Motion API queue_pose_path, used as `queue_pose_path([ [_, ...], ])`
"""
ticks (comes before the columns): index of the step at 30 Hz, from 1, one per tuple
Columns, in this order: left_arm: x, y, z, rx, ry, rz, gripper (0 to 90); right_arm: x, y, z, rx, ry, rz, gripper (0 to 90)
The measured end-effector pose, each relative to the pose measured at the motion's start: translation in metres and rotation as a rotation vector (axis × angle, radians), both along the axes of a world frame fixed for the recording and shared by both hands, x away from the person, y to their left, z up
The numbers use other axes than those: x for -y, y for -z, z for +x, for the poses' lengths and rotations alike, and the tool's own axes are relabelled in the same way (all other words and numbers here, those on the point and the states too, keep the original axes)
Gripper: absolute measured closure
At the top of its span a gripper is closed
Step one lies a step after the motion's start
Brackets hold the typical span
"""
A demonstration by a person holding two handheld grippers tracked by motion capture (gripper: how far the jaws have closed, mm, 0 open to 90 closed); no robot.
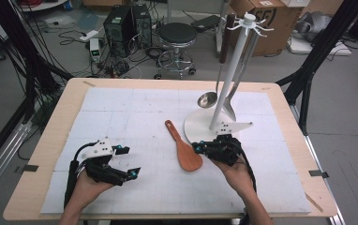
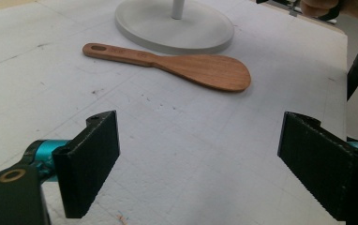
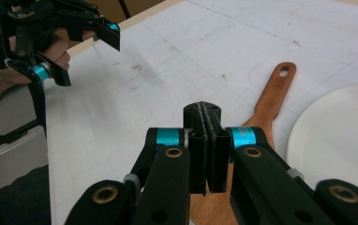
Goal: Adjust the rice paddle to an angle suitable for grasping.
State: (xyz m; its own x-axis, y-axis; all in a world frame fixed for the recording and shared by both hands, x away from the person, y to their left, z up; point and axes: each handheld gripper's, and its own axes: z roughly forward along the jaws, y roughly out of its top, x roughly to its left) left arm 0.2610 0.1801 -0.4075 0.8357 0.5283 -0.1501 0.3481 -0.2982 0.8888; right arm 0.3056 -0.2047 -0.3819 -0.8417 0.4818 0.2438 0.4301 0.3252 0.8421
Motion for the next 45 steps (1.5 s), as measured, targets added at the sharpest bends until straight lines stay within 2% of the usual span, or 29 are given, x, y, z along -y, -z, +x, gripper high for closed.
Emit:
queue_pose_path([
  [10,0.000,0.000,0.000,0.002,-0.004,0.001,13.6,0.001,0.018,-0.005,-0.028,0.012,-0.014,89.3],
  [19,0.002,0.000,0.000,0.001,0.001,0.004,13.6,-0.004,0.037,-0.007,-0.051,0.007,-0.064,89.4],
  [31,0.001,0.000,-0.001,0.001,0.000,0.003,13.6,-0.007,0.059,-0.009,-0.090,0.006,-0.092,89.4],
  [45,0.002,0.000,-0.001,-0.001,0.001,0.005,13.6,-0.008,0.068,-0.013,-0.098,0.006,-0.131,89.4],
])
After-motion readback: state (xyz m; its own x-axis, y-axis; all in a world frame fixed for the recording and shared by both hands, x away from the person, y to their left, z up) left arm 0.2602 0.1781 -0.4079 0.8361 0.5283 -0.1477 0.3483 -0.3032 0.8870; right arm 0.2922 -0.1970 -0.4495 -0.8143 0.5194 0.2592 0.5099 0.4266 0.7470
